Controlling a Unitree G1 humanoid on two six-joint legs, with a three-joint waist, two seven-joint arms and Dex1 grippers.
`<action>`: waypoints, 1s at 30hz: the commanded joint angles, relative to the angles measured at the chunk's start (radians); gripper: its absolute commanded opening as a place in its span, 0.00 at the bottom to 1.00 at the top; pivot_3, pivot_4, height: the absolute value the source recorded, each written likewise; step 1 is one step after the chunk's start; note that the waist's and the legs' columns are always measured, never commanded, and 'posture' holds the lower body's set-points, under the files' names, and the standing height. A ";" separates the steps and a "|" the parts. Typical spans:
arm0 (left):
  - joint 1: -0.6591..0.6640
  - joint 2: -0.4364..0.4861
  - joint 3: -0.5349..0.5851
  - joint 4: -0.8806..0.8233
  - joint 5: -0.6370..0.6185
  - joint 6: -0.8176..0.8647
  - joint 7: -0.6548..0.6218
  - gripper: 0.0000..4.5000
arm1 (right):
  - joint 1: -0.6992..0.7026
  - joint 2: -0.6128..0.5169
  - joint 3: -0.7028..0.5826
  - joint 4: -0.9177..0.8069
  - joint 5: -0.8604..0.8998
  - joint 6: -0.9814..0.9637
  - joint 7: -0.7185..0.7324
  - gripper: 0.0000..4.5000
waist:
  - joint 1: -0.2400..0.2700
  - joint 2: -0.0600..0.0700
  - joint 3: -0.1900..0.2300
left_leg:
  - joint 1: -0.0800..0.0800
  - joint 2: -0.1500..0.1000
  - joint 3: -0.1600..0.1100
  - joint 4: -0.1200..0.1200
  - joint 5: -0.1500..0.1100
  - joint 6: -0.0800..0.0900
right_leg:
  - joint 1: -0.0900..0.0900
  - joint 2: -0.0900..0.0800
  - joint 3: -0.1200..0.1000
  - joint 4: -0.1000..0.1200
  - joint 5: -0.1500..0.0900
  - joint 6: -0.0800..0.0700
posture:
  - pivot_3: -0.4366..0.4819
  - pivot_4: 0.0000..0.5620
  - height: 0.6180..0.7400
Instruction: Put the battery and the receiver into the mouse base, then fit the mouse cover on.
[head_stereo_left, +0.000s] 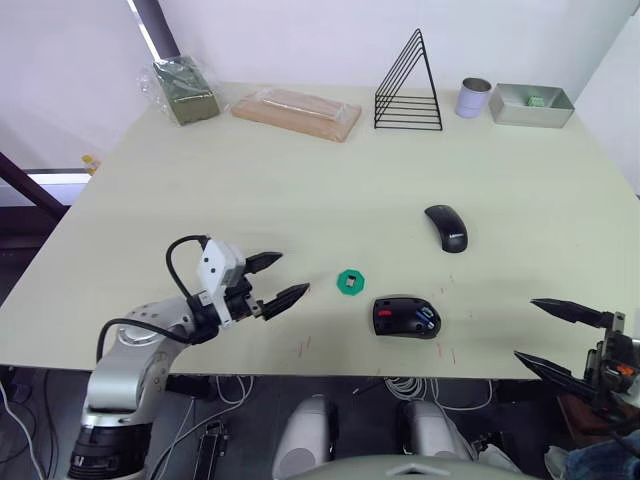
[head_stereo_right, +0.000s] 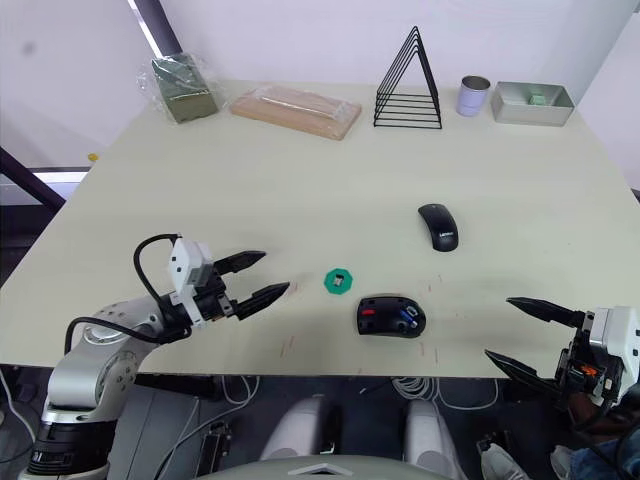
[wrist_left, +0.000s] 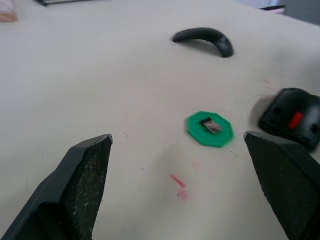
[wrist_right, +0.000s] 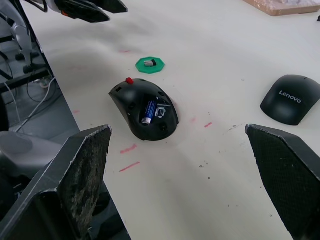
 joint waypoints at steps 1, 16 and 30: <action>-0.017 -0.015 -0.030 -0.180 -0.037 0.200 0.164 0.99 | -0.018 -0.022 -0.016 -0.016 0.034 0.007 0.007 1.00 | 0.000 0.000 0.000 | 0.000 0.000 0.000 0.000 0.000 0.000 | 0.000 0.000 0.000 0.000 0.000 0.000 | 0.48 0.27 1.00; -0.031 -0.151 -0.143 -0.440 0.008 0.509 0.567 0.99 | -0.105 -0.049 -0.028 0.079 0.089 0.008 0.076 1.00 | 0.002 -0.001 0.001 | 0.000 -0.001 0.000 0.000 0.000 0.000 | 0.000 0.001 0.001 0.000 0.000 0.000 | 0.48 0.27 1.00; -0.009 -0.244 -0.231 -0.416 0.090 0.533 0.711 0.88 | -0.138 -0.031 -0.002 0.112 0.080 -0.013 0.111 1.00 | 0.002 -0.001 0.001 | 0.000 -0.002 -0.001 0.001 0.000 0.000 | 0.001 0.002 0.001 0.000 0.000 0.000 | 0.48 0.27 1.00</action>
